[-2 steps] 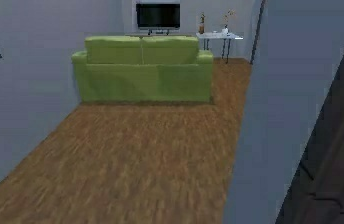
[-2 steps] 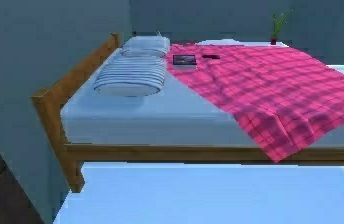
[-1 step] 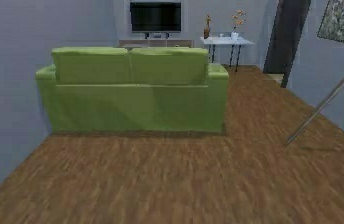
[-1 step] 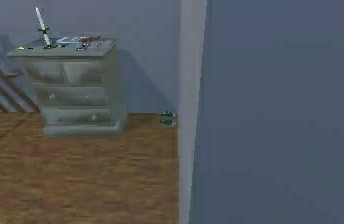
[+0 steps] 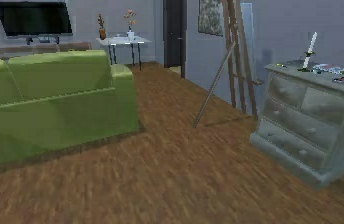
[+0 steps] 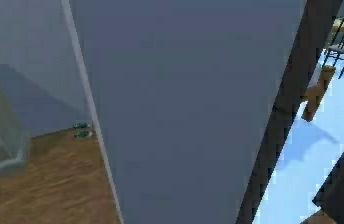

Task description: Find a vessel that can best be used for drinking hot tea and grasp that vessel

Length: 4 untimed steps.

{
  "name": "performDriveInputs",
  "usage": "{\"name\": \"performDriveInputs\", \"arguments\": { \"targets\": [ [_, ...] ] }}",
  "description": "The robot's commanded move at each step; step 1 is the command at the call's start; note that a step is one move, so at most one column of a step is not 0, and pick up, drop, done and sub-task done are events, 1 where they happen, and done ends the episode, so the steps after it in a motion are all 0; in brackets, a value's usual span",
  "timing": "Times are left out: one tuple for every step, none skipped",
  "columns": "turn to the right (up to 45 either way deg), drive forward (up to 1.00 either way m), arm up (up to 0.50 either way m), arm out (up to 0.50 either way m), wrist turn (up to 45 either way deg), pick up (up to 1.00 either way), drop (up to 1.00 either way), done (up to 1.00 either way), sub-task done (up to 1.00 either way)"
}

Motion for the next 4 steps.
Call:
{"name": "performDriveInputs", "arguments": {
  "targets": [
    [0.0,1.00,0.00,0.00,0.0,0.00,0.00,0.00,0.00],
    [0.0,1.00,0.00,0.00,0.0,0.00,0.00,0.00,0.00],
    [0.0,1.00,0.00,0.00,0.0,0.00,0.00,0.00,0.00],
    [0.0,1.00,0.00,0.00,0.0,0.00,0.00,0.00,0.00]
  ]
}}
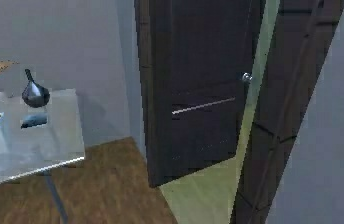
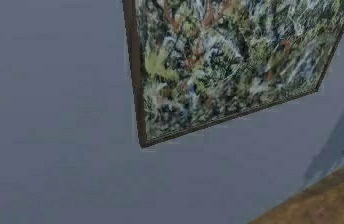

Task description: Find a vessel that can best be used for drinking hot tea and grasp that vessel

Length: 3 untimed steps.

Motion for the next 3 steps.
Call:
{"name": "performDriveInputs", "arguments": {
  "targets": [
    [0.0,0.35,0.00,0.00,0.0,0.00,0.00,0.00,0.00],
    [-9.0,0.00,0.00,0.00,0.0,0.00,0.00,0.00,0.00],
    [0.0,0.40,0.00,0.00,0.0,0.00,0.00,0.00,0.00]
  ]
}}
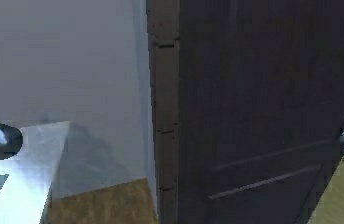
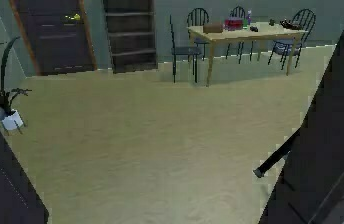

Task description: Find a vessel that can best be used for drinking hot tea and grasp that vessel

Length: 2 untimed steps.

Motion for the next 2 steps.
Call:
{"name": "performDriveInputs", "arguments": {
  "targets": [
    [45.0,0.00,0.00,0.00,0.0,0.00,0.00,0.00,0.00],
    [33.0,0.00,0.00,0.00,0.0,0.00,0.00,0.00,0.00]
  ]
}}
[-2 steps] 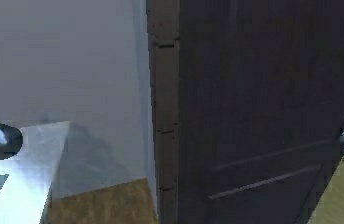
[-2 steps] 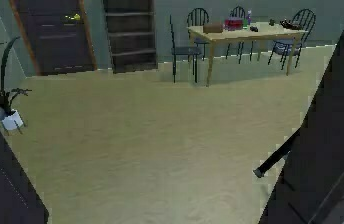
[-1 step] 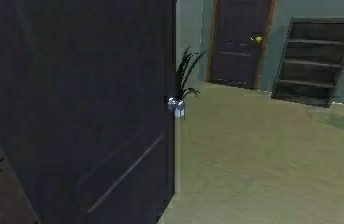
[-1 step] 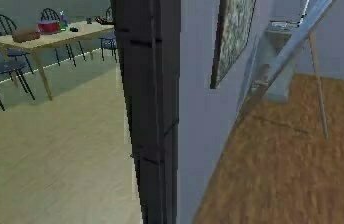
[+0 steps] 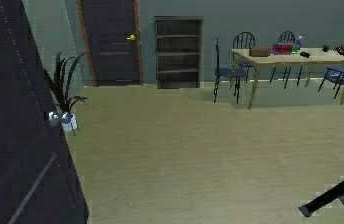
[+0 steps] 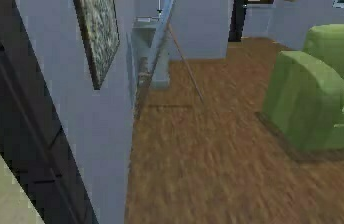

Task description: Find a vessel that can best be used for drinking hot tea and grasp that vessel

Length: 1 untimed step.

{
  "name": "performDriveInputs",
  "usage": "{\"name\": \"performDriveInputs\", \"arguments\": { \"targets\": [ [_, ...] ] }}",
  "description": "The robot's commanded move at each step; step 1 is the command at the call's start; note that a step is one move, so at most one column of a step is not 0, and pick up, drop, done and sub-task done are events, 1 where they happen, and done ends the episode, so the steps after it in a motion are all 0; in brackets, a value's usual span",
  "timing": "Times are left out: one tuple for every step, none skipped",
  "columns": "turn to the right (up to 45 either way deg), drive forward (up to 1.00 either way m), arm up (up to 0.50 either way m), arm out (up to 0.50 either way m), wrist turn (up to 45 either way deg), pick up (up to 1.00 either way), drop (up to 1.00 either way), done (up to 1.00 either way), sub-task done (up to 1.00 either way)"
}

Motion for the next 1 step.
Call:
{"name": "performDriveInputs", "arguments": {
  "targets": [
    [0.0,0.50,0.00,0.00,0.0,0.00,0.00,0.00,0.00]
  ]
}}
